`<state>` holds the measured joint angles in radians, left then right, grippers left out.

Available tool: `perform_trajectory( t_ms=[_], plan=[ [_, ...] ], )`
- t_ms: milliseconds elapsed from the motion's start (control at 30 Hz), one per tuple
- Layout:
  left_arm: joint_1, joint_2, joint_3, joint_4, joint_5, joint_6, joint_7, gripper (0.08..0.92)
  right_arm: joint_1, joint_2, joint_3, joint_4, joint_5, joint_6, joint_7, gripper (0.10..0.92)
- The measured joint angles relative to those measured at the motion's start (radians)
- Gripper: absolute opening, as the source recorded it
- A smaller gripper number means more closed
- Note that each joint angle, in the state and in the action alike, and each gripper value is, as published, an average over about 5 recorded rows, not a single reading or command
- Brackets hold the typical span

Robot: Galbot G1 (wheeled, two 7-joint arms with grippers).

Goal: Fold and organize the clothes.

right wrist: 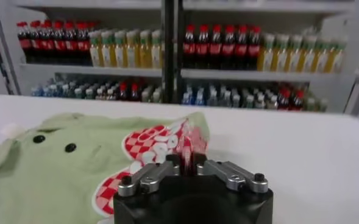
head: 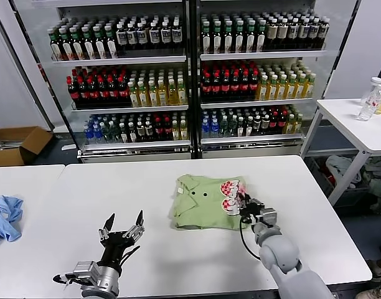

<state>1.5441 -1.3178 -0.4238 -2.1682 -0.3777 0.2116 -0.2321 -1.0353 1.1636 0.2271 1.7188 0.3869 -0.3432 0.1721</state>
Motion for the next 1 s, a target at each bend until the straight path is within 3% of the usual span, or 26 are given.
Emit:
perform_trajectory(
  t_ms=[600, 1000],
  plan=[
    [0.029, 0.009, 0.029, -0.027, 0.066, -0.021, 0.038, 0.823, -0.381, 0.013, 0.209, 0.299, -0.132, 0.217, -0.047, 0.783],
    [0.041, 0.013, 0.025, -0.044, 0.09, -0.028, 0.06, 0.823, -0.546, 0.049, 0.259, 0.395, -0.185, 0.299, -0.031, 0.823]
  ],
)
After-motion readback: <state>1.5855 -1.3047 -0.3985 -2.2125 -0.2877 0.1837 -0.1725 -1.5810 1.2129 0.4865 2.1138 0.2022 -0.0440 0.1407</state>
